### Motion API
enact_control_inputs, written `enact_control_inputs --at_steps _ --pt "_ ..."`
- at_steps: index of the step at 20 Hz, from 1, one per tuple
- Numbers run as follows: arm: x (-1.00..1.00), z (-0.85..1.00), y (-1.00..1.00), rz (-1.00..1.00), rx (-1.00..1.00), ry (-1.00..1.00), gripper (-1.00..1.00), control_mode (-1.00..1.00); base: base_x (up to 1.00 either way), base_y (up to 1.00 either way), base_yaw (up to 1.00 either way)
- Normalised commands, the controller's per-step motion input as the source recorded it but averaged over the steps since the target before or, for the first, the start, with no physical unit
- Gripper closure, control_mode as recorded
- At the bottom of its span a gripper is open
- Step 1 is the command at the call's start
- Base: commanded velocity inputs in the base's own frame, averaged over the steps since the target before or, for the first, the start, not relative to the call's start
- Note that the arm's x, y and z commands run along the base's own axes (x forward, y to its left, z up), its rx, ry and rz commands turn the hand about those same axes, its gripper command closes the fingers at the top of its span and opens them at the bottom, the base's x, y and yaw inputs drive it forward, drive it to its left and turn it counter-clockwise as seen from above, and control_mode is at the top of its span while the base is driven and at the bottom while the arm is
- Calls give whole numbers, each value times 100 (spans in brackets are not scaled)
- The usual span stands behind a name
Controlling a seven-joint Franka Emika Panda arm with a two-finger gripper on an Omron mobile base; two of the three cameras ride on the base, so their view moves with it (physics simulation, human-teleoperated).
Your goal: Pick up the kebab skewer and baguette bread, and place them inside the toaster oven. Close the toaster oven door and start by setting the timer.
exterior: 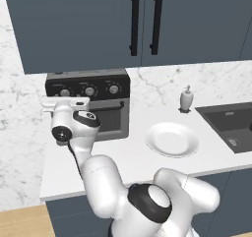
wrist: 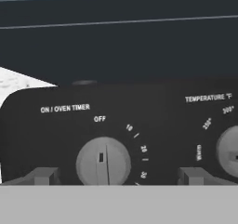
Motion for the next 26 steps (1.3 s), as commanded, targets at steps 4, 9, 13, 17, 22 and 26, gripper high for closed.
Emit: enact_control_inputs --at_steps 4,9,13,17,22,26 --pt "15 0 5 0 0 0 -100 -100 0 0 0" --pt "17 0 15 0 0 0 -100 -100 0 0 0" --pt "17 0 22 0 0 0 -100 -100 0 0 0" --pt "13 0 11 0 0 0 -100 -100 0 0 0" --pt "2 0 0 0 0 0 -100 -100 0 0 0" --pt "0 1 0 0 0 0 -100 -100 0 0 0"
